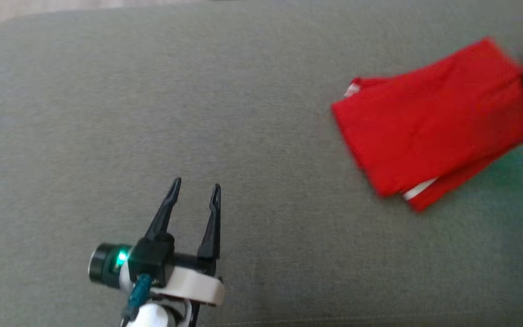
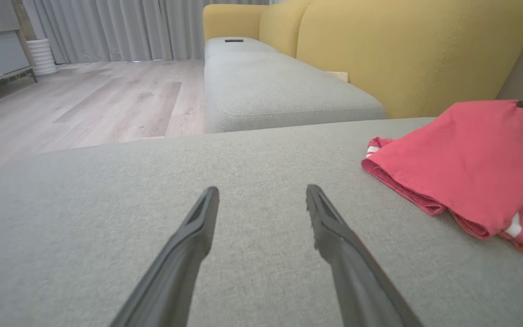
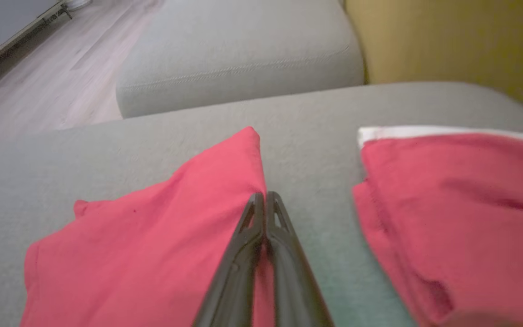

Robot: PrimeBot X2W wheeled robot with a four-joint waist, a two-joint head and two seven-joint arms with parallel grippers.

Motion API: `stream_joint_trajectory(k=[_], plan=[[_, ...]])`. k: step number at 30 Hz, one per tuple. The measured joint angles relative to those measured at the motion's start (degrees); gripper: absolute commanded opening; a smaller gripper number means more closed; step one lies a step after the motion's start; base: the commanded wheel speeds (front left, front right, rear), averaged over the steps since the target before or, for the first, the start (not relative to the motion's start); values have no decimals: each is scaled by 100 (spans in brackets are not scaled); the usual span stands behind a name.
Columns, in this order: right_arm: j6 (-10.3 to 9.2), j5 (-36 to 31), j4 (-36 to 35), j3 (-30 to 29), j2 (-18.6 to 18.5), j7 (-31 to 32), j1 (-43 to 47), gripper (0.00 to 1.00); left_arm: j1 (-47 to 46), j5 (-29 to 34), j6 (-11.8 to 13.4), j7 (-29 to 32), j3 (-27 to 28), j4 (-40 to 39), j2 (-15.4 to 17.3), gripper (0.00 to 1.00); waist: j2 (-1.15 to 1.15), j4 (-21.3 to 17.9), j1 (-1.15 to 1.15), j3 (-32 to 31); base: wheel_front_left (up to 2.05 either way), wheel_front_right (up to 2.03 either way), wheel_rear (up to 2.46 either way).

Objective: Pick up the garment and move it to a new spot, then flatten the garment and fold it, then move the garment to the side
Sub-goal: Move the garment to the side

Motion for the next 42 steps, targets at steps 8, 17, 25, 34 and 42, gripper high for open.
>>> stream_joint_trajectory(k=[8,17,25,34,42], plan=[[0,-336,73,-381,-560,36,-940,0,-452,94,-220,-25,49,-21,-2,100,0,-426,0,535,0,0,0],[0,-793,361,-699,-1054,75,-1575,58,-1069,244,-358,-35,122,-149,3,100,0,-809,1,1210,0,0,0],[0,-1944,902,-853,-415,-784,-1532,100,-1102,243,-310,-36,153,-63,7,100,0,-807,1,886,0,0,0],[0,-2074,777,-521,877,-1533,-64,100,-265,-21,-93,-37,397,200,5,100,0,-595,0,-173,0,0,0],[0,-2167,359,-261,1675,-2391,1358,100,339,-289,-132,-36,781,298,2,100,0,-263,0,-1144,0,0,0]])
